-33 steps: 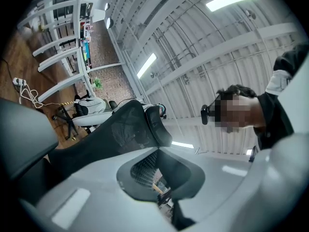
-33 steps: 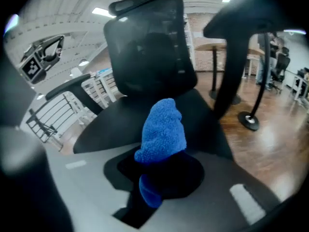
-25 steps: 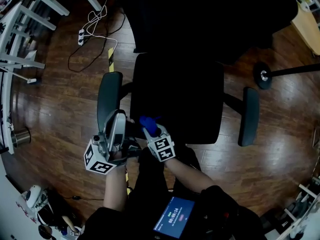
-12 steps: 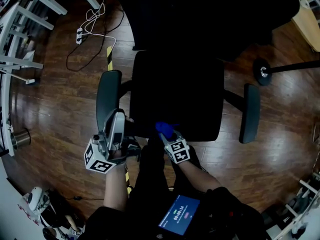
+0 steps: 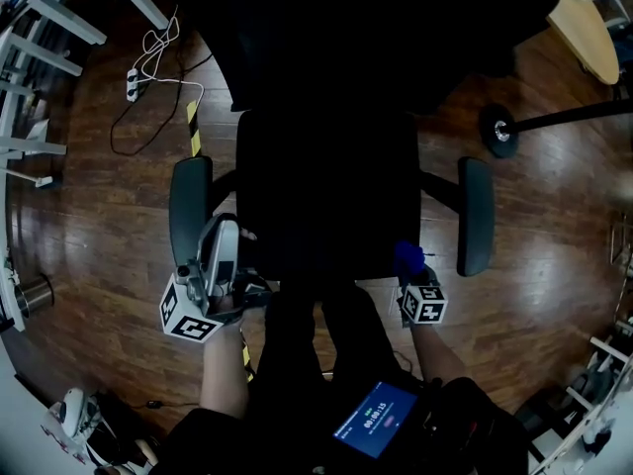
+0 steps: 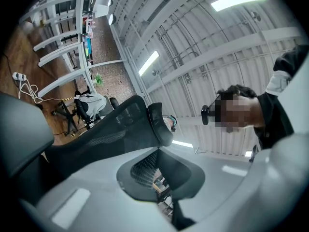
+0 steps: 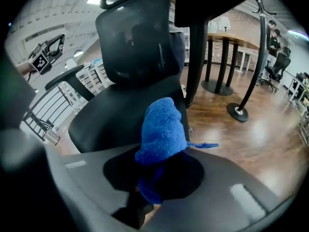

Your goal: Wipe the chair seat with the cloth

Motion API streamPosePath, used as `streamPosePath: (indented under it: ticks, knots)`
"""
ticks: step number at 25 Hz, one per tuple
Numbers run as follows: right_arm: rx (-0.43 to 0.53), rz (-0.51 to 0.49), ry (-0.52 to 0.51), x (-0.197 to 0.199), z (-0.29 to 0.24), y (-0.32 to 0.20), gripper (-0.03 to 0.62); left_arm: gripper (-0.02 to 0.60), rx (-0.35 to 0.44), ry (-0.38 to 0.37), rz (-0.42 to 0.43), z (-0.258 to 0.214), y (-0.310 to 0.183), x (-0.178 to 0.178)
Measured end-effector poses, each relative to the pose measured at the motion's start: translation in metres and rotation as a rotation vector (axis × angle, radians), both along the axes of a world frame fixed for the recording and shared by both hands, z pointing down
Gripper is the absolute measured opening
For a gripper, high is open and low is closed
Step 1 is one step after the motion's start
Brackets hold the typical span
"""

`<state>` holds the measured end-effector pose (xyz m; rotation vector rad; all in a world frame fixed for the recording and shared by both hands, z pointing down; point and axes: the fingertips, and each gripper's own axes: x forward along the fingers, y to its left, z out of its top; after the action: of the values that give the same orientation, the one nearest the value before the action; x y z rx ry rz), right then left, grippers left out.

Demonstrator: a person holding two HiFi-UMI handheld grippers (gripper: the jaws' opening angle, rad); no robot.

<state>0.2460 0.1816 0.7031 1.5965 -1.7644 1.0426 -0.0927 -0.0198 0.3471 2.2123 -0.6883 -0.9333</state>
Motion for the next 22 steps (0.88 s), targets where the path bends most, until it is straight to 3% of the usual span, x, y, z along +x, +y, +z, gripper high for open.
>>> streamPosePath:
  ticks: [3, 6, 9, 13, 17, 22]
  knots:
    - [0.044, 0.013, 0.028, -0.002, -0.012, -0.017, 0.087, -0.008, -0.001, -0.006, -0.001, 0.001, -0.003, 0.002]
    - [0.145, -0.011, -0.008, -0.029, -0.030, -0.072, 0.087, -0.008, -0.009, -0.005, -0.019, 0.004, -0.007, -0.004]
    - [0.245, -0.062, -0.086, -0.080, -0.040, -0.153, 0.087, -0.008, -0.013, 0.005, -0.038, 0.005, -0.006, -0.013]
    - [0.337, -0.204, -0.166, -0.178, -0.050, -0.272, 0.087, -0.008, -0.004, -0.002, -0.044, 0.005, -0.005, -0.024]
    - [0.323, -0.327, -0.225, -0.260, -0.052, -0.344, 0.087, -0.008, -0.020, 0.003, -0.058, 0.016, -0.002, -0.028]
    - [0.289, -0.423, -0.264, -0.322, -0.040, -0.372, 0.087, -0.008, -0.025, 0.006, -0.083, 0.021, -0.001, -0.037]
